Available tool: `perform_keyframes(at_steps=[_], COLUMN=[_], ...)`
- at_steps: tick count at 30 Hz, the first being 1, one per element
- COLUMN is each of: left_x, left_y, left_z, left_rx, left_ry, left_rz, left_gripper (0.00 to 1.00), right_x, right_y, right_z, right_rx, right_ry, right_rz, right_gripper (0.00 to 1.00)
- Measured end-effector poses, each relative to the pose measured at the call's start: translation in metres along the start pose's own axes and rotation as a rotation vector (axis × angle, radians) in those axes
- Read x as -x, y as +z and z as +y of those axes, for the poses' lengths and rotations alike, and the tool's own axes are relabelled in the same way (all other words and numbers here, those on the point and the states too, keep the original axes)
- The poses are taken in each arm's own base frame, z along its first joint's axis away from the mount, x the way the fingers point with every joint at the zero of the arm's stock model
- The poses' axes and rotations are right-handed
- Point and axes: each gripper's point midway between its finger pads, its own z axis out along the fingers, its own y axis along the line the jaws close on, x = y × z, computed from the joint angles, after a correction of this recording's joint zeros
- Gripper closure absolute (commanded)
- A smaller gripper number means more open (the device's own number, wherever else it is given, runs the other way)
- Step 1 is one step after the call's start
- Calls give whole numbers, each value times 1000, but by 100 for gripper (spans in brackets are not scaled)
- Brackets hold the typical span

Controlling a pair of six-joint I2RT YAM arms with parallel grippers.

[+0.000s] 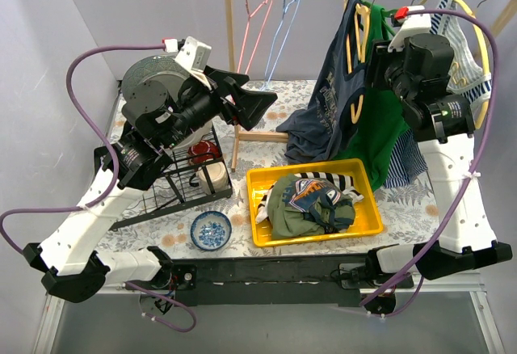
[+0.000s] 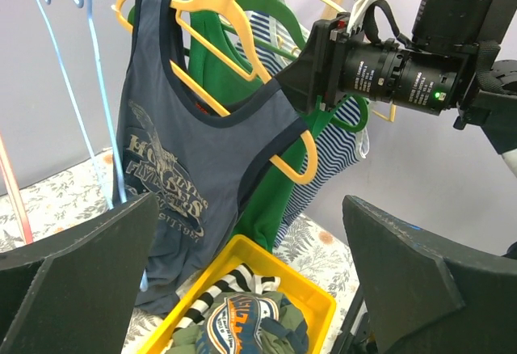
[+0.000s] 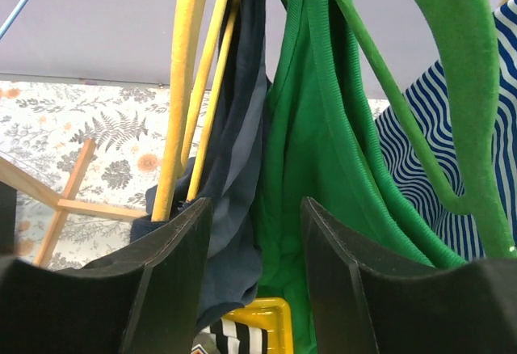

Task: Remove the tank top from the hanger
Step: Pick up the hanger from the clothesline.

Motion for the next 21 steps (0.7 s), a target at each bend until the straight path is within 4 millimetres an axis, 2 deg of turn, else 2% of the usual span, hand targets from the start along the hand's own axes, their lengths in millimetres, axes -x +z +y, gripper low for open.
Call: perform_keyframes(at_steps=[8, 14, 19, 21], left_x=[-3, -4, -4, -3], left_y=[0, 0, -2, -3], left_z=[2, 3, 2, 2], left_rx=[3, 5, 4, 2], left_ry=[20, 30, 31, 31], left_rz=[11, 15, 13, 12], left_gripper=[2, 2, 2, 2], right_x=[16, 34, 54, 53], right_y=[-6, -19, -34, -37], right_z=[-3, -7, -2, 0], right_rx=[-20, -36, 9, 23], right_ry=[41, 81, 94, 94], right_rz=[-39, -111, -196, -208], right_gripper=[40, 38, 39, 39])
